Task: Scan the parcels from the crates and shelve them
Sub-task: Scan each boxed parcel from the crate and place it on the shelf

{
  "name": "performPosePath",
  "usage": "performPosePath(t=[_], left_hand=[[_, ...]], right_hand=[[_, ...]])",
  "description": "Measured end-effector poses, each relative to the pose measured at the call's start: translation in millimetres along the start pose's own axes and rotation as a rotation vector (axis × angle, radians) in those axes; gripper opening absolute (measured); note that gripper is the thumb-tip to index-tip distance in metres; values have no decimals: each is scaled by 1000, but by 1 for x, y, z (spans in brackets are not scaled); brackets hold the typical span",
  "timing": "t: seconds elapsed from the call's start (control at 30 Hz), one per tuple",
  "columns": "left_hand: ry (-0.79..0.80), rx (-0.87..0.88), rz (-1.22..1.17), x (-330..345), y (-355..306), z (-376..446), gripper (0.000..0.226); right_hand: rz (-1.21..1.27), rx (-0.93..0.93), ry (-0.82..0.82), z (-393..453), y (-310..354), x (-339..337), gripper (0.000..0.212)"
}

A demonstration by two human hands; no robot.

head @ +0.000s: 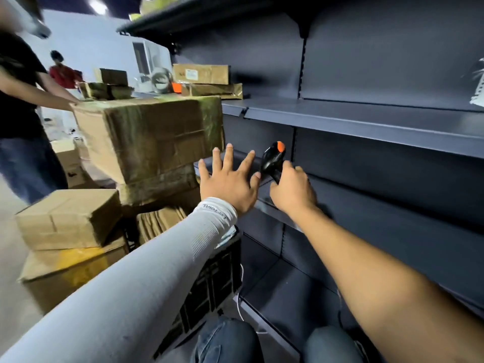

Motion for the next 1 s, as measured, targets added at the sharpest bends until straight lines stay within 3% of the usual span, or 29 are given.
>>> performPosePath(t=[0.17,0.33,0.53,0.73,0.83,1.0], left_hand=[[-110,-63,137,-59,53,7,65],[-139,-176,277,-102,102,27,83],[-286,-187,491,-131,123,44,75],[-194,-379,434,-134,167,54,92],[-192,-383,390,-131,176,55,84],[-242,-345,417,-134,178,53,61]], right_hand=[[117,-110,-14,19,72,-5,35],[155,-216,-39,44,134,-6,34],[289,-225,-104,79,170,-3,38],[510,-149,-56,99,182,10,30],[668,-101,-27,107,184,19,19],[975,1,77,111,184,32,31]])
Point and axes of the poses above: each hand's wrist, its own z-axis towards the middle knuckle, its own x-axis out of the palm, y = z × x, the point moved 7 cm from there along z, towards the middle knuckle, and after that the axes turned 2 degrees about -y, right-handed, at the moved point
